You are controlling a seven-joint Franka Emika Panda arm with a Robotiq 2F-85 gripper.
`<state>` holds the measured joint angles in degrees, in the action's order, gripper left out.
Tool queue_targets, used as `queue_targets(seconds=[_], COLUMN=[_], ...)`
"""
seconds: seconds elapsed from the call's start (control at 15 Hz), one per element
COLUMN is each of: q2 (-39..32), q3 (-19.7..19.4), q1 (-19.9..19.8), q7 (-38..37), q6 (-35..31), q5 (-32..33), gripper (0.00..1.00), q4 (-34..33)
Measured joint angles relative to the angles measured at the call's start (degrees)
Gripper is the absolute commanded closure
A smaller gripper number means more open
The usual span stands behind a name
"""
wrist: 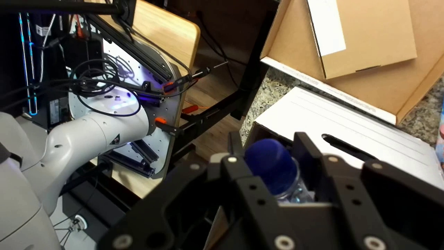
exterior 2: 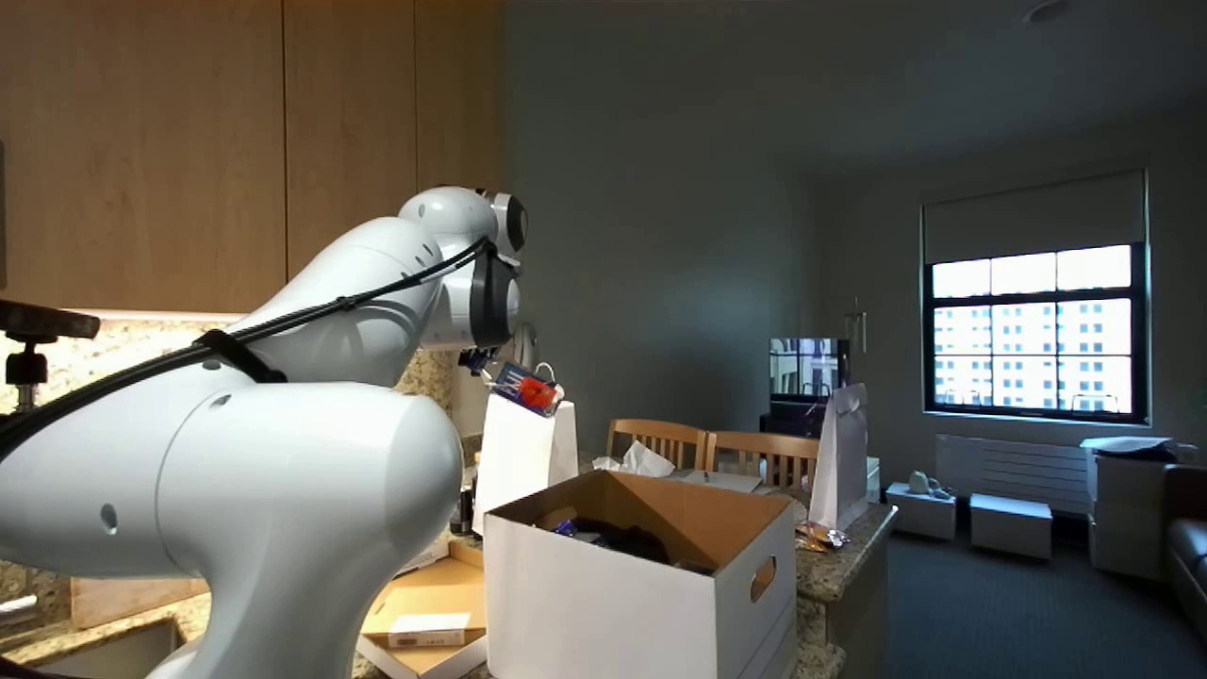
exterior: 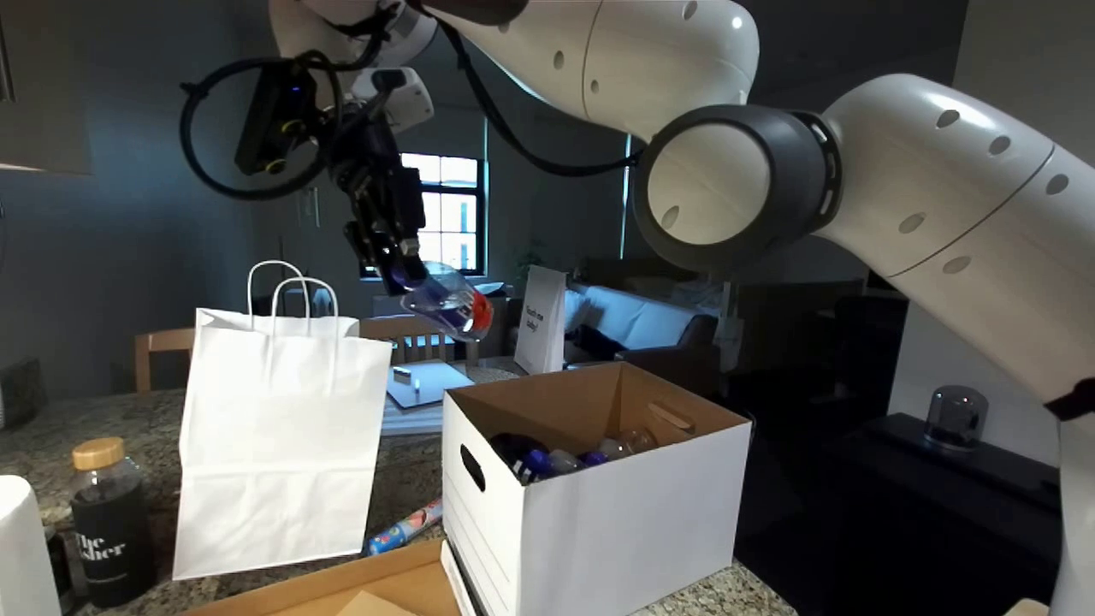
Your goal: Pick the bottle in the box and put it on the table, then put it back in the box
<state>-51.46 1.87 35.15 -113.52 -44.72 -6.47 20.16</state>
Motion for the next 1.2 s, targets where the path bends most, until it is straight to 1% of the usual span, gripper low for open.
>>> queue_targets(seconds=[0.47,0.87,1.2], q2=[1.9,2.4,3.5], q3=[2.3,4.2,4.9], q1=[-8.4,-15.2,-19.6], q7=[-5.3,-9.8,-14.1], q6=[1.0,1.2,1.2], q5=[-2.6,-7.5,-9.5], gripper=[0.85,0.85,0.85], q4=[0.1,0.1,0.2])
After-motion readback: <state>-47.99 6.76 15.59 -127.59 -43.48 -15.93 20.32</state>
